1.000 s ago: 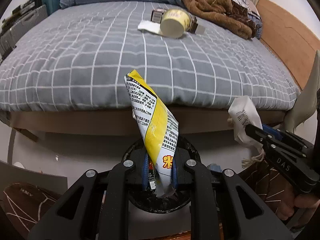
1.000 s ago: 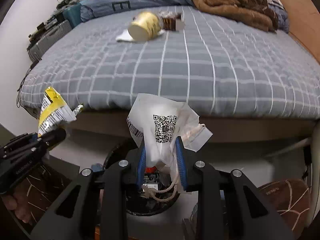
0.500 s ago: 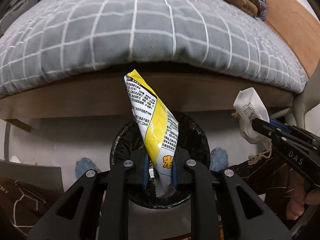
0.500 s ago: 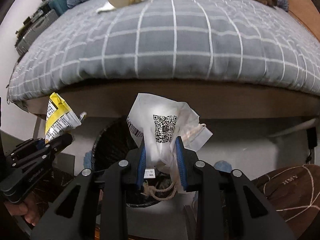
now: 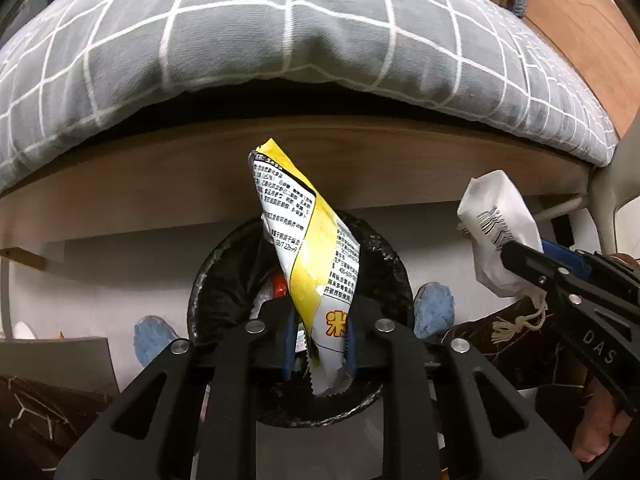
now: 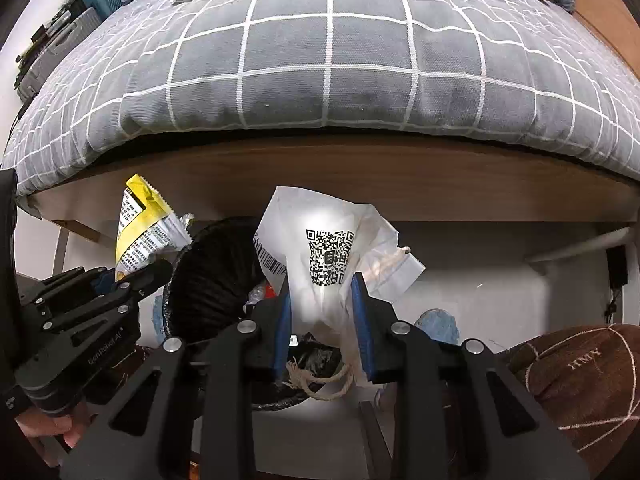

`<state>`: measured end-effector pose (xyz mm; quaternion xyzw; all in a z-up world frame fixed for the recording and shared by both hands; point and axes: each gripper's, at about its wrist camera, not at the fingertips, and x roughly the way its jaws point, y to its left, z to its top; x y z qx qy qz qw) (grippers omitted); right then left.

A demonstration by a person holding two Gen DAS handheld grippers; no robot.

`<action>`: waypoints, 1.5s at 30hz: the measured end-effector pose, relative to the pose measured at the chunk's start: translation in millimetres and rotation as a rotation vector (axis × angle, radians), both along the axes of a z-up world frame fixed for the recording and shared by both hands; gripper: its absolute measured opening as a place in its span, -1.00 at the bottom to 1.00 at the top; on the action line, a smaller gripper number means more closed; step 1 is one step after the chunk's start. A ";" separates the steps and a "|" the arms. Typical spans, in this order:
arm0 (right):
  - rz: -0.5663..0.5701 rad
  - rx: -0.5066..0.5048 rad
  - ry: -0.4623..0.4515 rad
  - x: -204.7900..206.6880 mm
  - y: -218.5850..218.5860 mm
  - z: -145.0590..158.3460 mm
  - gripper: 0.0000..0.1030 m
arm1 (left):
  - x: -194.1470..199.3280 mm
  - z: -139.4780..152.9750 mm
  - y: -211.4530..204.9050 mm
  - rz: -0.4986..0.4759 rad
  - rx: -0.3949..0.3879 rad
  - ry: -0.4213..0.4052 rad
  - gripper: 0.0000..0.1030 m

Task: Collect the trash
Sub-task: 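Open the left tool to drop the yellow wrapper while the right tool drops the white bag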

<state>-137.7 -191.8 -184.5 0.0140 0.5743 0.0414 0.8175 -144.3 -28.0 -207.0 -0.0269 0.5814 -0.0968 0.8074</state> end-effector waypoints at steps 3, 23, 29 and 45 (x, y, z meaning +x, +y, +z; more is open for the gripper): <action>0.005 -0.004 -0.003 3.7 0.5 -0.7 -0.48 | -0.3 3.4 0.8 0.003 0.003 -0.009 -0.15; 0.078 0.024 0.010 8.4 41.3 -5.4 -0.47 | -8.6 34.6 64.7 0.112 0.071 -0.076 0.89; 0.102 0.029 0.025 11.9 56.9 -10.7 -0.46 | -11.9 36.3 82.2 0.138 0.090 -0.085 0.89; 0.191 0.025 0.043 14.3 106.0 -21.2 -0.36 | -14.6 34.9 108.3 0.174 0.119 -0.084 0.89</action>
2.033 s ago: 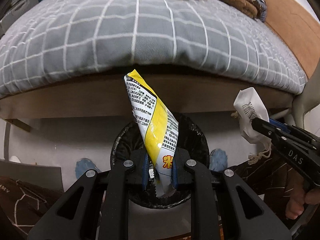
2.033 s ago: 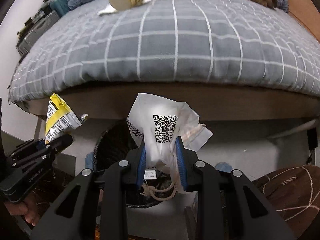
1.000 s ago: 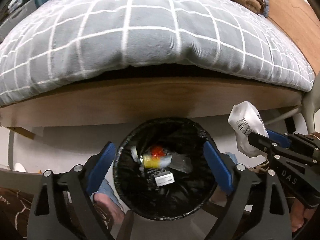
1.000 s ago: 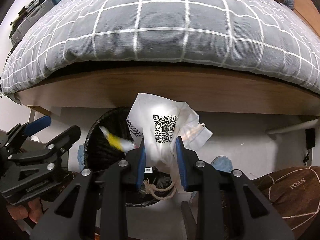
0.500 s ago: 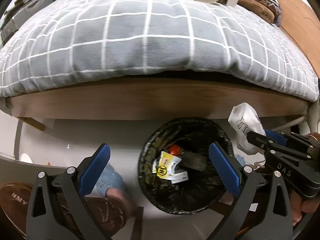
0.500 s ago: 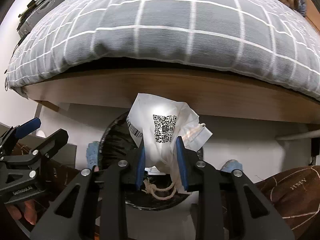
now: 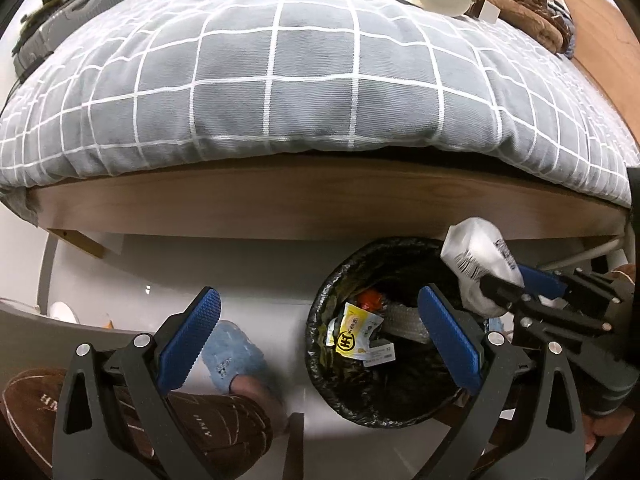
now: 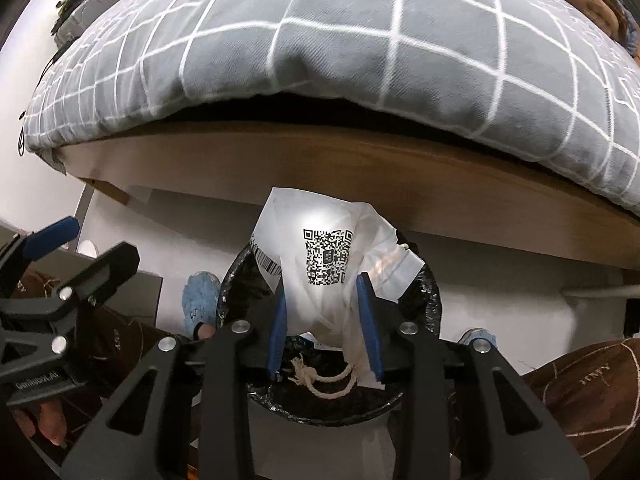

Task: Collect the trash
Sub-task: 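Open the left tool to drop the yellow wrapper while the right tool drops the white bag, then move both open tools from the bin toward the yellow cup and brown box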

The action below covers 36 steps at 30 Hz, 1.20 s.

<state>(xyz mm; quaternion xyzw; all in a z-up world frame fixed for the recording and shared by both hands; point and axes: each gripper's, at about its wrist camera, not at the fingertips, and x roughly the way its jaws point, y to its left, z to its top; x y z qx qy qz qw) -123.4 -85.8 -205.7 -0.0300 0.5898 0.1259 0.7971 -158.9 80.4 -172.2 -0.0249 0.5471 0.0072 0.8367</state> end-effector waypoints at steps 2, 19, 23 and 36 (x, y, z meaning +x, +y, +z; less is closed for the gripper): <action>0.010 -0.006 0.003 0.2 2.5 -2.1 -0.34 | 1.2 -1.6 1.3 -0.001 -0.003 0.003 0.89; -0.017 -0.036 -0.074 -4.1 -6.8 14.9 0.57 | 6.9 -4.0 -2.2 0.005 -0.008 0.004 0.89; -0.052 -0.048 -0.117 -5.3 -19.4 26.8 0.74 | 6.0 1.5 -4.8 0.006 -0.015 -0.006 0.89; -0.169 -0.079 -0.262 1.7 -68.3 69.8 0.85 | 16.1 32.3 -18.3 0.000 -0.025 -0.065 0.89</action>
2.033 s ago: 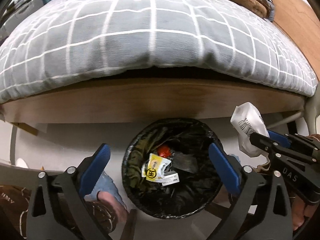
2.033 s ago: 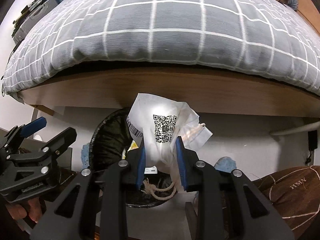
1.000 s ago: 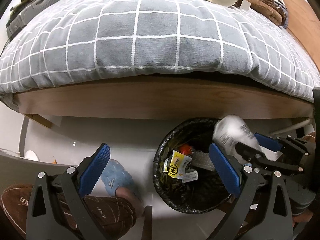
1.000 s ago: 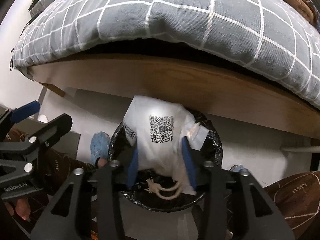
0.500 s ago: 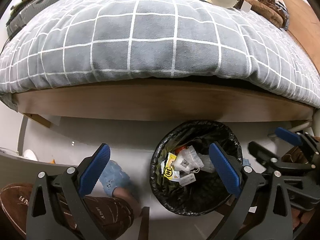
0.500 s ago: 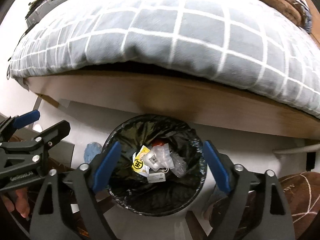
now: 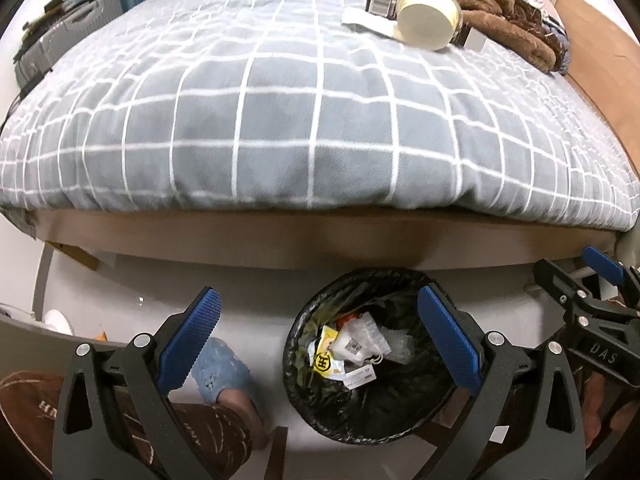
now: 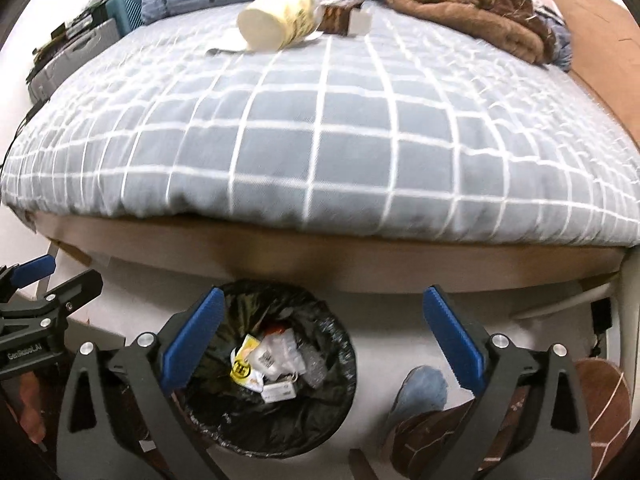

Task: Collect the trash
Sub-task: 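Move both open tools from the bin toward the yellow cup and brown box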

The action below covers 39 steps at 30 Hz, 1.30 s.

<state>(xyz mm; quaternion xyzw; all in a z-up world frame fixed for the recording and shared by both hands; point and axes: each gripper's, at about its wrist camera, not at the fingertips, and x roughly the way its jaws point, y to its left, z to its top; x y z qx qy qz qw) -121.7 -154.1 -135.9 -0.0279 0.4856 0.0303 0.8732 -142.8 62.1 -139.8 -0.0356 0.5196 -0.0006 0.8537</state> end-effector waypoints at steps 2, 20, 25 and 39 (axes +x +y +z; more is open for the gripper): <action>-0.009 0.004 -0.011 3.0 -5.3 7.9 0.85 | 4.6 6.2 -3.2 -0.003 0.001 -0.015 0.89; -0.075 0.056 -0.154 61.7 -47.5 82.0 0.85 | 73.8 61.5 -45.8 -0.074 0.002 -0.121 0.89; -0.085 0.046 -0.182 91.5 -58.6 91.2 0.85 | 101.8 72.0 -53.6 -0.085 0.016 -0.149 0.89; -0.100 0.047 -0.159 164.6 -86.0 79.7 0.85 | 196.6 77.7 -70.8 -0.117 0.002 -0.167 0.89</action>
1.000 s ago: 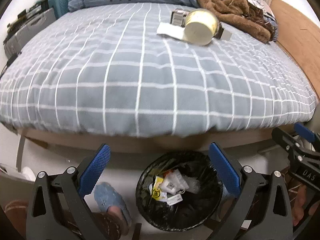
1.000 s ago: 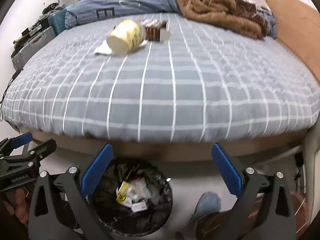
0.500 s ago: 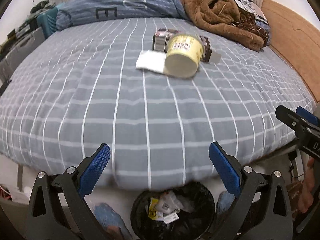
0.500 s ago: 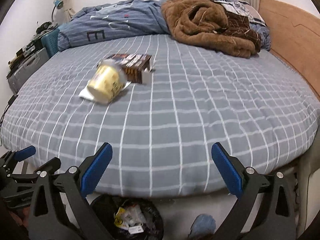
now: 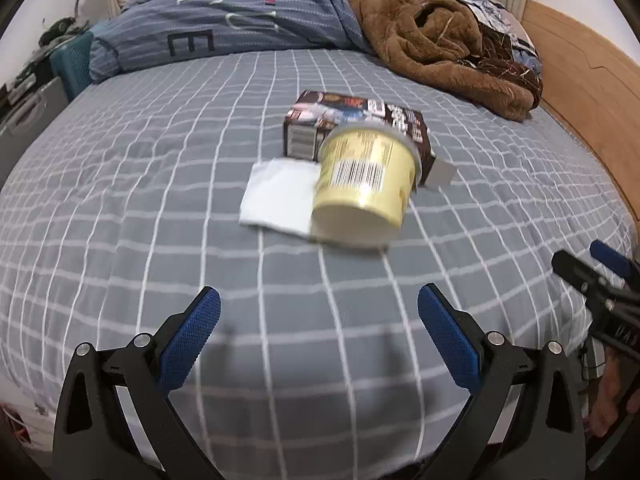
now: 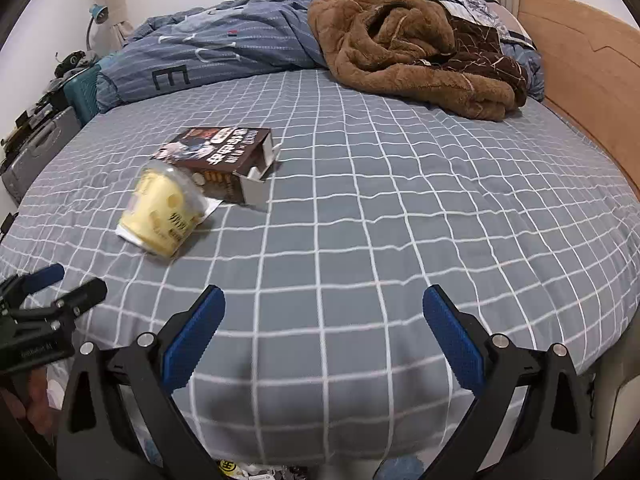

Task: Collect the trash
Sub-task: 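Move both open tools from the bin toward the yellow cup and brown box, then grasp the yellow cup with the left tool while the right tool grasps the brown box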

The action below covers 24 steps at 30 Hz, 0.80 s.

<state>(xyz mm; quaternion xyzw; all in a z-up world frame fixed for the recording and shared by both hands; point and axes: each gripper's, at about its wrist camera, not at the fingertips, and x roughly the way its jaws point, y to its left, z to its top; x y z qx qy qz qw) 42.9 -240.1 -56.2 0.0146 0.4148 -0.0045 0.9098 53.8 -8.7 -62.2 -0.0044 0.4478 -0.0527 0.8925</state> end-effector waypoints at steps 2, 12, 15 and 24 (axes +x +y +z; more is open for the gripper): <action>0.000 0.000 0.000 9.3 -2.6 -1.7 0.85 | 12.5 1.6 -5.7 -0.011 -0.005 -0.005 0.89; 0.038 0.010 0.005 39.6 -8.3 -8.0 0.85 | 53.1 -5.0 -29.1 -0.070 0.014 0.004 0.89; 0.044 0.025 0.009 44.6 -8.9 -8.4 0.85 | 62.7 -9.1 -32.1 -0.072 0.021 0.016 0.89; 0.050 0.048 0.022 49.5 -5.3 -13.8 0.85 | 80.9 -18.6 -37.2 -0.092 0.045 0.039 0.70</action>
